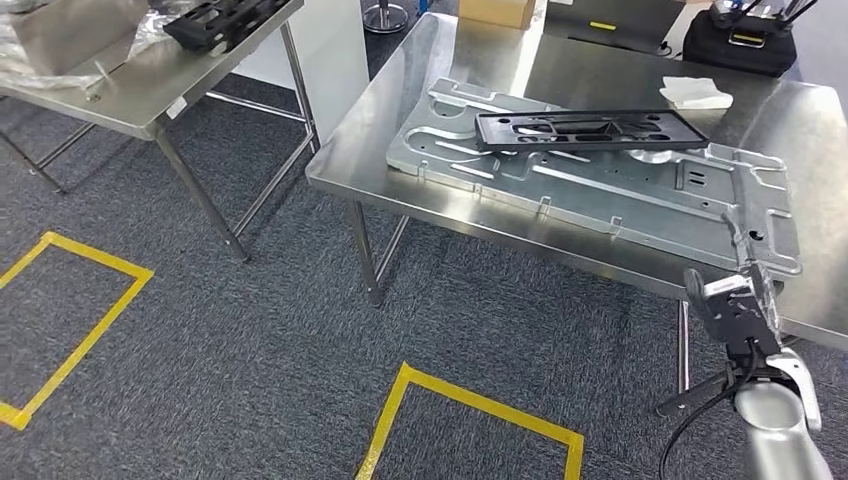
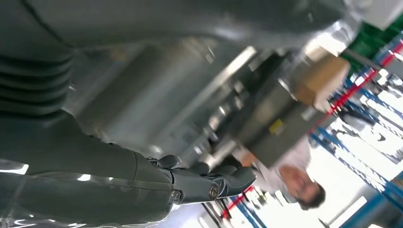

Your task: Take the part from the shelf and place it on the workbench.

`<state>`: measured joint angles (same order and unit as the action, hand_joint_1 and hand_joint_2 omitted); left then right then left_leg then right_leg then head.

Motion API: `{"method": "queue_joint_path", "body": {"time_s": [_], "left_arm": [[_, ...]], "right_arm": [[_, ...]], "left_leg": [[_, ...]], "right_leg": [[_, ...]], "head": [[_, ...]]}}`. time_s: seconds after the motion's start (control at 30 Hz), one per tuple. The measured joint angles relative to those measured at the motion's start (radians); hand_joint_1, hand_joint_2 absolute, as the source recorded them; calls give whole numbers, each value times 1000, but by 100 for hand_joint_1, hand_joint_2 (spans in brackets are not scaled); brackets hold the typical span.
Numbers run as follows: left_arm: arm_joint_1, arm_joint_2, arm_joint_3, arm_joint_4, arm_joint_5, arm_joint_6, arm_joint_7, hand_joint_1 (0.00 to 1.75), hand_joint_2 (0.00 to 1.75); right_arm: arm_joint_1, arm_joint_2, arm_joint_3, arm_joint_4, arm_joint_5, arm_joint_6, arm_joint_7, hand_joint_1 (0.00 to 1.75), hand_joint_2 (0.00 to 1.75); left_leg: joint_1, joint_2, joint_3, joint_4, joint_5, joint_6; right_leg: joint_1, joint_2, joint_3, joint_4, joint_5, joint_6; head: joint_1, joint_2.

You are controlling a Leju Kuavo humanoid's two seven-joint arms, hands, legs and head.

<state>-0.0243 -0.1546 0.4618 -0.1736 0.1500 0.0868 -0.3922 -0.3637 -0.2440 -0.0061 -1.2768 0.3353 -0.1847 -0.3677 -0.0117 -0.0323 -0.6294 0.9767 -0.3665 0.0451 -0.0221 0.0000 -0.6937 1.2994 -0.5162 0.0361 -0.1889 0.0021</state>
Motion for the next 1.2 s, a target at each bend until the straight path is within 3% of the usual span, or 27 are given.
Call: {"method": "queue_joint_path", "body": {"time_s": [0.03,0.07,0.13,0.17,0.23,0.27,0.3,0.33,0.4,0.43,0.5,0.53,0.57,0.63,0.67,0.73,0.77,0.83,0.9,0.93,0.97,1.0,1.07,1.13,1.2], "left_arm": [[0,-1,2,0,0,2,0,0,0],[-2,-3,4,0,2,5,0,0,0],[-6,-6,6,0,8,11,0,0,0],[-7,-8,8,0,11,15,1,0,0],[-6,-9,10,0,12,23,3,0,0],[-5,-8,10,0,12,27,4,0,0],[-5,-8,11,0,12,31,4,0,0],[-5,-8,11,0,12,35,4,0,0],[-6,-8,11,0,11,41,4,0,0],[-6,-8,11,0,11,45,3,0,0],[-6,-8,11,0,11,49,3,0,0],[-7,-8,11,0,11,51,3,0,0],[-8,-8,11,-1,11,51,2,0,0],[-15,-7,11,-3,11,52,1,0,0],[-17,-7,12,-4,10,52,1,0,0],[-16,-7,12,-5,10,54,-2,0,0],[-13,-7,13,-5,10,56,-5,0,0],[-12,-8,15,-5,10,63,-13,0,0],[-11,-9,18,-5,10,71,-20,0,0],[-10,-11,18,-5,10,76,-22,0,0],[-8,-12,19,-5,10,81,-23,0,0],[-6,-13,21,-5,10,89,-23,0,0],[-4,-15,27,-5,11,107,-19,0,0],[-3,-18,32,-5,13,130,-12,0,0],[-1,-20,35,-5,13,149,-6,0,0]], "right_arm": [[9,4,1,3,6,-1,4,0,0],[16,8,1,9,17,-5,10,0,0],[25,22,0,48,36,-25,15,0,0],[28,33,-2,90,41,-41,9,0,0],[31,61,-10,213,33,-80,-17,0,0],[31,75,-17,289,23,-100,-32,0,0],[31,88,-27,364,10,-116,-46,0,0],[33,101,-39,441,-2,-128,-57,0,0],[43,120,-61,570,-7,-148,-61,0,0],[48,129,-69,628,1,-161,-54,0,0],[59,145,-76,717,23,-186,-38,0,0],[62,152,-78,751,30,-193,-33,0,0],[64,158,-79,778,35,-196,-29,0,0],[63,164,-81,817,40,-199,-25,0,0],[61,166,-82,833,43,-200,-20,0,0],[59,173,-85,864,65,-196,12,0,0],[61,179,-84,882,91,-192,47,0,0],[77,194,-73,922,170,-182,151,0,0],[107,209,-45,965,251,-149,287,0,0],[127,218,-30,985,276,-118,359,0,0],[148,227,-16,1003,289,-81,426,0,0],[170,237,-7,1019,293,-45,486,0,0],[211,253,3,1042,290,16,585,0,0],[241,260,6,1056,286,55,647,0,0],[260,264,6,1065,285,77,675,0,0]], "left_leg": [[0,-8,-21,8,12,-3],[-1,-16,-41,17,22,-7],[-3,-30,-64,31,41,-16],[-3,-38,-70,32,52,-22],[1,-52,-74,29,71,-35],[3,-49,-81,36,59,-41],[4,-37,-91,61,26,-46],[8,-18,-106,108,-28,-52],[16,12,-136,244,-127,-66],[22,19,-142,306,-142,-74],[33,27,-114,350,-101,-86],[38,34,-72,319,-75,-90],[39,49,-11,253,-73,-91],[33,78,105,94,-116,-82],[28,84,136,42,-140,-72],[22,74,134,14,-142,-48],[21,67,126,12,-131,-37],[21,53,106,7,-104,-16],[14,32,75,9,-79,-5],[10,19,57,10,-67,-2],[5,5,40,13,-55,-1],[2,-9,23,17,-44,-1],[-4,-33,-5,27,-26,-3],[-9,-49,-26,36,-8,-9],[-11,-60,-36,35,10,-17]], "right_leg": [[0,9,45,-41,22,-3],[1,26,106,-111,21,-7],[3,54,208,-251,-24,-15],[7,56,233,-291,-44,-18],[9,34,232,-303,-35,-29],[8,21,225,-305,-23,-36],[5,9,216,-308,-10,-43],[3,-5,203,-309,2,-47],[1,-28,174,-308,25,-48],[0,-41,158,-306,37,-45],[-3,-66,126,-299,56,-38],[-4,-77,111,-295,64,-33],[-5,-86,99,-290,72,-28],[-7,-103,84,-283,86,-13],[-6,-112,81,-282,94,-4],[-9,-126,78,-284,108,11],[-12,-115,75,-278,98,18],[-16,-64,55,-218,21,22],[-10,-18,24,-95,-84,16],[-5,-9,17,-40,-110,11],[0,-5,22,-11,-112,5],[6,-2,44,-17,-94,-2],[17,18,134,-123,-47,-23],[25,53,220,-255,-41,-41],[31,63,245,-307,-47,-51]], "head": [[0,0],[0,0],[-1,0],[-2,0],[-2,0],[-2,0],[-2,0],[-2,0],[-2,0],[-2,0],[-2,0],[-2,0],[-2,0],[-2,0],[-2,0],[-2,0],[-2,0],[-2,0],[-2,0],[-2,0],[-2,0],[-2,0],[-2,0],[-2,0],[-2,0]]}}
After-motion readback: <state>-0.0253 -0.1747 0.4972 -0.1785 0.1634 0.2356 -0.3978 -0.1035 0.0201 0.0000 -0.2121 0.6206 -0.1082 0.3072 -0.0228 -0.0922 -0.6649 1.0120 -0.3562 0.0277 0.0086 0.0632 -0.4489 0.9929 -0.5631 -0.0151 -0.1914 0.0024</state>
